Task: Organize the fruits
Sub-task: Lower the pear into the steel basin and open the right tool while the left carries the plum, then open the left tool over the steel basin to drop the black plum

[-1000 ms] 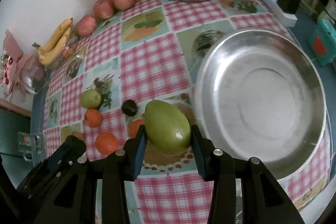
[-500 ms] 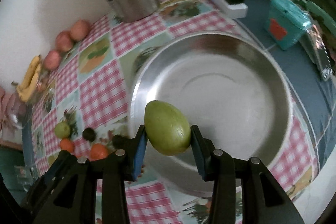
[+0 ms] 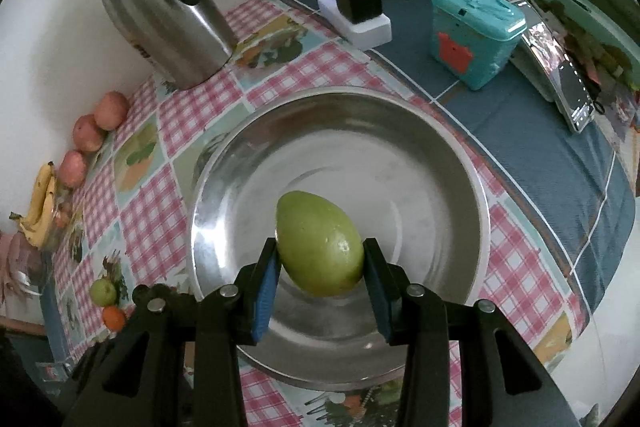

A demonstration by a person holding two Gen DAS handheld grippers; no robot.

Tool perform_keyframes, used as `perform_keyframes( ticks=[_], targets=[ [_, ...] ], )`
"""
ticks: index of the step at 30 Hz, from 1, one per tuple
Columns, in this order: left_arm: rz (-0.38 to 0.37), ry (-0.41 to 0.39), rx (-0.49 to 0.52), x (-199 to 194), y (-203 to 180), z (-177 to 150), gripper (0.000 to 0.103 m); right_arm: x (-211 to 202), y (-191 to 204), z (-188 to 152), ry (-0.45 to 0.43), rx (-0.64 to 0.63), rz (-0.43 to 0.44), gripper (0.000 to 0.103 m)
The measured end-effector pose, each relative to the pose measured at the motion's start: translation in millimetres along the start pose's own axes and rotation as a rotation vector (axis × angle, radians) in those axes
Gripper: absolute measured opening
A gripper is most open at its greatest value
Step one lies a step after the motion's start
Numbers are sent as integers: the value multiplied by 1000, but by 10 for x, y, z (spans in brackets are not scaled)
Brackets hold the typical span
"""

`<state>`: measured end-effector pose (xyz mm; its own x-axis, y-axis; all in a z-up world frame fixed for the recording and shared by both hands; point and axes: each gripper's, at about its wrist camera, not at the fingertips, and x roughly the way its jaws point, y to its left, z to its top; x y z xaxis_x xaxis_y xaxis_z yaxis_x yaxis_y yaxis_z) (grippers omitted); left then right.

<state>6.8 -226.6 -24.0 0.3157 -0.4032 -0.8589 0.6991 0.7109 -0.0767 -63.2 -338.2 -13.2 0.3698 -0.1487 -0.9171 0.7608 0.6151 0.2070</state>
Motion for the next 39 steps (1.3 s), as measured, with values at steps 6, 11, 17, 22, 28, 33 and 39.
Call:
perform_keyframes(
  ticks=[6, 11, 17, 22, 28, 33, 39],
  targets=[
    [24, 33, 51, 195, -114, -63, 30, 133, 13, 9, 37, 3, -19, 43],
    [31, 33, 63, 202, -132, -74, 30, 244, 17, -14, 72, 7, -37, 43],
    [19, 34, 55, 192, -122, -74, 31, 219, 17, -12, 63, 0, -50, 43],
    [9, 44, 47, 179, -119, -67, 35, 165, 25, -3, 49, -4, -46, 43],
    [0, 29, 37, 110, -111, -53, 49, 116, 30, 11, 33, 5, -40, 43],
    [23, 27, 4, 38, -12, -34, 57, 52, 41, 15, 15, -1, -39, 45],
    [72, 88, -138, 40, 338, -60, 63, 38, 37, 26, 11, -2, -55, 54]
  ],
)
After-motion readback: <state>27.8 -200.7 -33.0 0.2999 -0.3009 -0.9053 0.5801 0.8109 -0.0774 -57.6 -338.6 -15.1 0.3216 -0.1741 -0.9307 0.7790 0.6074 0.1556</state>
